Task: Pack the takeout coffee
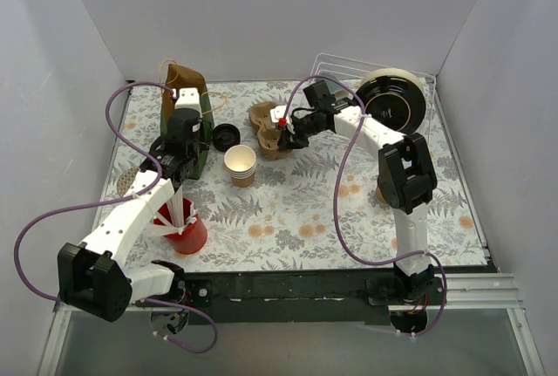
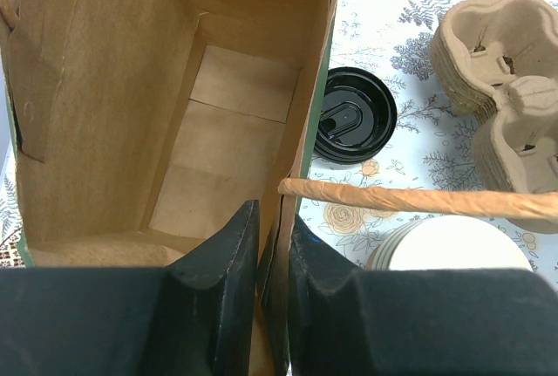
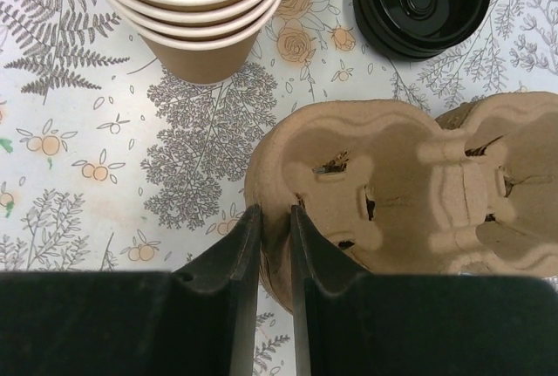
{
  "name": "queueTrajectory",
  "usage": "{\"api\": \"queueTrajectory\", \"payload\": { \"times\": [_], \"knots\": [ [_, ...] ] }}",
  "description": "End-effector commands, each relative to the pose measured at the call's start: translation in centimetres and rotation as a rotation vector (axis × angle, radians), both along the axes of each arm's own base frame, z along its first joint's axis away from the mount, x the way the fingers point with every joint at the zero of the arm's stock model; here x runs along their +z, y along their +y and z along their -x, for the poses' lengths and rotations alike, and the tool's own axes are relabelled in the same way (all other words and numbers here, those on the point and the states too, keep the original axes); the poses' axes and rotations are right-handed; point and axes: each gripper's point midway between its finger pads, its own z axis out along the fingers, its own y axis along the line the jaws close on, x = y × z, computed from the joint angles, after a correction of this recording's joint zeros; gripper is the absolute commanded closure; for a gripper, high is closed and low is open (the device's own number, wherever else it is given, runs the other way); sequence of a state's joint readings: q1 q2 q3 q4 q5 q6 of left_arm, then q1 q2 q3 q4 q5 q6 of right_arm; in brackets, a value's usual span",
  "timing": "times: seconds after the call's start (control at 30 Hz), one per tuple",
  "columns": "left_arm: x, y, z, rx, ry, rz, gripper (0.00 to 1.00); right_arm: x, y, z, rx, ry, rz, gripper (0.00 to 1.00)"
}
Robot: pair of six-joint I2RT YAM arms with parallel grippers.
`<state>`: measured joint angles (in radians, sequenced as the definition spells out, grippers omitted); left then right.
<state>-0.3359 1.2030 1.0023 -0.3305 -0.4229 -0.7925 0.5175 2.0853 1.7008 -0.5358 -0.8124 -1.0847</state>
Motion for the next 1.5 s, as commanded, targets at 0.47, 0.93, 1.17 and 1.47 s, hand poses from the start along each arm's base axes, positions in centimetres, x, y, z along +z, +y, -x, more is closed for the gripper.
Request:
{"api": "queueTrajectory", "payload": {
  "times": [0.47,0.93,1.17,1.47],
  "knots": [
    [-2.0,0.5,0.8,0.007,0.07,-0.028,0.85,0.1,-0.1,-0.5,-0.121,0.073,0.015,0.72],
    [-2.1,0.4,0.8,0.004,0.073,-0.025,0.85,1.5,0.2,-1.6,-0.171,0.04,-0.015,0.75],
    [-2.1,0.5,0.8,0.006,0.073,-0.027,0.85,2.1,0.4,-2.1,-0.198,0.045,-0.025,0.75],
    [-2.2,0.4,0.8,0.005,0.075,-0.027,0.85,2.3,0.4,-2.5,-0.215,0.051,-0.024,0.74]
  ]
}}
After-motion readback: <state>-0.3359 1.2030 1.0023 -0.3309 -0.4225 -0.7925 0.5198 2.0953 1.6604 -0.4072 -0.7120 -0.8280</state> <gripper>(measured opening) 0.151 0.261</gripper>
